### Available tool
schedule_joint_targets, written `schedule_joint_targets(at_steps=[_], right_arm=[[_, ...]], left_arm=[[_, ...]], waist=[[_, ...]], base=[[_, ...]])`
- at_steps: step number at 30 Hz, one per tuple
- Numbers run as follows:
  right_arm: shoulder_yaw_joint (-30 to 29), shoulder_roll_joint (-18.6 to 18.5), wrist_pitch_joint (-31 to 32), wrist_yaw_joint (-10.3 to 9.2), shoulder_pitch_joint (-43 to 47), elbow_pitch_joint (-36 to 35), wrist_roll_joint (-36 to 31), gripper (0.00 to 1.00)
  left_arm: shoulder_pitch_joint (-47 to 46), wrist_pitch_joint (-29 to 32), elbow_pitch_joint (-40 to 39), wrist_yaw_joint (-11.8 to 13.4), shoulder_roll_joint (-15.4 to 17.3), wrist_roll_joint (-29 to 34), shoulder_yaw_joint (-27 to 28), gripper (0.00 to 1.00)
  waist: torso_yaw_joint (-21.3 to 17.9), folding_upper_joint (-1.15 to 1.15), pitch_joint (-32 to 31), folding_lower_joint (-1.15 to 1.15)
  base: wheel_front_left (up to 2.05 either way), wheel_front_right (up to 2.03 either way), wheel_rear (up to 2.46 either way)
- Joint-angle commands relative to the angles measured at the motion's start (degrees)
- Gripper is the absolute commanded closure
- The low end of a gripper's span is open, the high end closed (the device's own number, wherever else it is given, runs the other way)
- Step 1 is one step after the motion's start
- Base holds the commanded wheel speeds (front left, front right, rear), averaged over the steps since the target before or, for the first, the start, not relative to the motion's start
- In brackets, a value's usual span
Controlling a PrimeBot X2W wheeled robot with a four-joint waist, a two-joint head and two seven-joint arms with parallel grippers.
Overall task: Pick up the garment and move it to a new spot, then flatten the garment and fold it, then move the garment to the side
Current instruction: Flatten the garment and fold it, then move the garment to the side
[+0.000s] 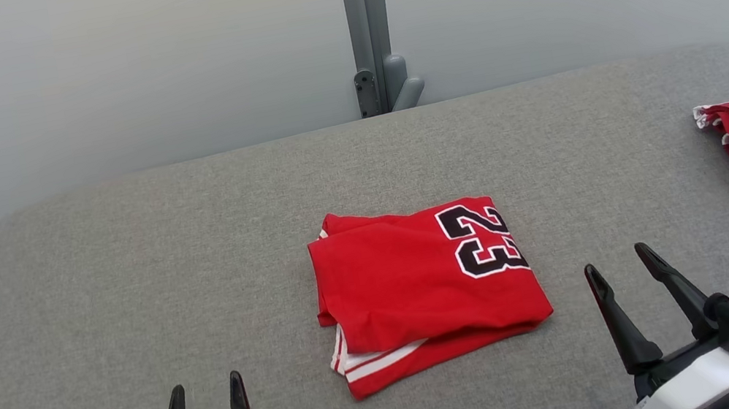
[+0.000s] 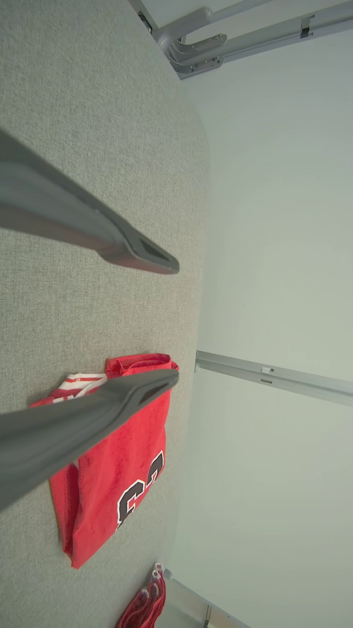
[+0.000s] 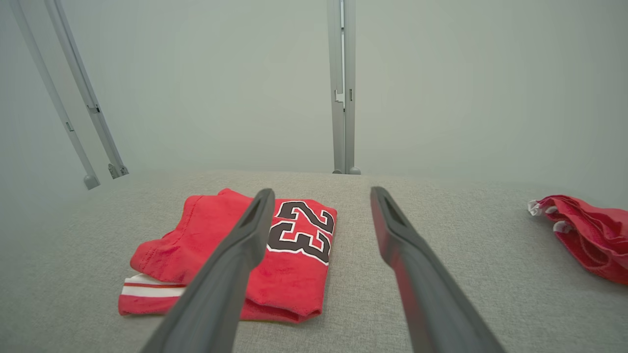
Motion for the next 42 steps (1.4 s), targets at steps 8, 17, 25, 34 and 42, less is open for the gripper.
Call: schedule_joint_targets(at_steps=[8,17,25,34,42], right_arm=[[1.2,-0.1,-0.2,-0.03,2.7,-1.8,-0.8,0.00],[1.0,0.6,-0.2,-0.03,3.1,-1.6,-0.7,0.00],[1.2,0.7,-0.2,-0.03,2.6,-1.7,-0.5,0.00],[1.1,0.7,-0.2,-0.03,1.7,-1.4,0.1,0.00],[1.9,0.0,-0.2,-0.03,-0.1,1.3,2.8,0.00]], left_arm=[[2.9,-0.2,-0.4,-0.4,0.1,2.4,-0.2,0.00],[2.3,-0.2,-0.3,0.1,0.1,2.8,-0.4,0.00],[1.9,-0.2,-0.2,0.2,0.1,2.9,-0.6,0.00],[1.4,-0.2,-0.4,0.2,0.1,3.3,-1.0,0.00],[0.4,-0.2,-0.7,-0.2,0.1,3.8,-1.6,0.00]], waist=[[0.1,0.00,-0.7,0.00],[0.7,0.00,-0.5,0.00],[1.0,0.00,0.0,0.00],[1.3,0.00,0.7,0.00],[2.3,0.00,1.8,0.00]], base=[[0.00,0.00,0.00],[0.00,0.00,0.00],[0.00,0.00,0.00],[0.00,0.00,0.00],[0.00,0.00,0.00]])
